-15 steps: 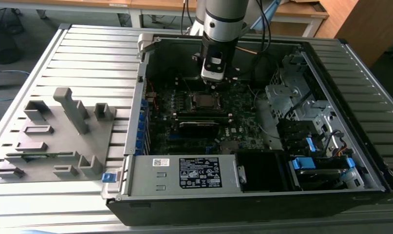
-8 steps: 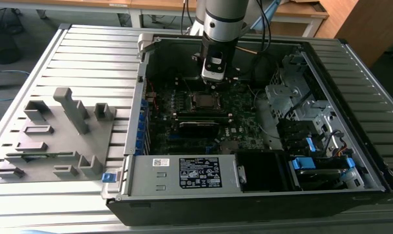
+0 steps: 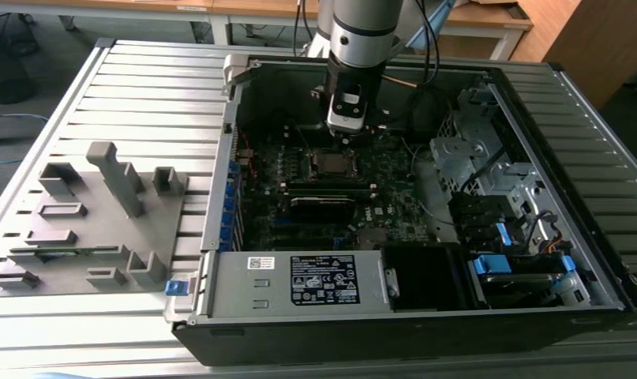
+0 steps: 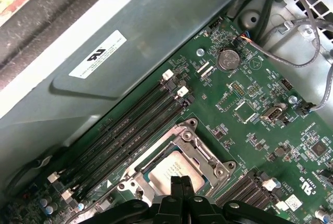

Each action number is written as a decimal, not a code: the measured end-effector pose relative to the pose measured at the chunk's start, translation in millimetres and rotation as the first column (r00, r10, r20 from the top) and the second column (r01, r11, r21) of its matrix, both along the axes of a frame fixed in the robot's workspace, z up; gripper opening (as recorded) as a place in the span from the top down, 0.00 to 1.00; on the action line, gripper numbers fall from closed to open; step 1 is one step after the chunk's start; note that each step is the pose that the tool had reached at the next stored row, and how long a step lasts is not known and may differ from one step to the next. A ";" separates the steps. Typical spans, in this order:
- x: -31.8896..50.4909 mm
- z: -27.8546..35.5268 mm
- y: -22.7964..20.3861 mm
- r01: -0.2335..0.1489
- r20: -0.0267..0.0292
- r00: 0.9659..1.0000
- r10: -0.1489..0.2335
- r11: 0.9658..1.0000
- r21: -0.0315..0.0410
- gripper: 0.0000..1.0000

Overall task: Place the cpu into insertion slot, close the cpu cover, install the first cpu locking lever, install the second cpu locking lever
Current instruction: 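Close the cpu cover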

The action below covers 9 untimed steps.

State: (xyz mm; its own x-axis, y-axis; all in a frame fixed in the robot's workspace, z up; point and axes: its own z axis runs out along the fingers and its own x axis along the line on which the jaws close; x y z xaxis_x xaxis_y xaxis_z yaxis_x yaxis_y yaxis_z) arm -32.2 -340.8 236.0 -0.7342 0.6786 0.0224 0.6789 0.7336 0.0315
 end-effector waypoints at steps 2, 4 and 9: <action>0.0 0.0 0.0 0.000 0.000 1.000 0.000 1.000 0.000 0.89; 0.0 0.0 0.0 0.000 0.000 1.000 0.000 1.000 0.000 0.89; 0.0 0.0 0.0 -0.009 0.000 1.000 0.009 1.000 0.000 0.89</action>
State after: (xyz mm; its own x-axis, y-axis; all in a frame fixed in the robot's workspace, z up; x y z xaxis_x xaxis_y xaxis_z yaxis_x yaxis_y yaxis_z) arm -32.2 -340.8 236.0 -0.7404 0.6718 0.0224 0.6722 0.7397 0.0315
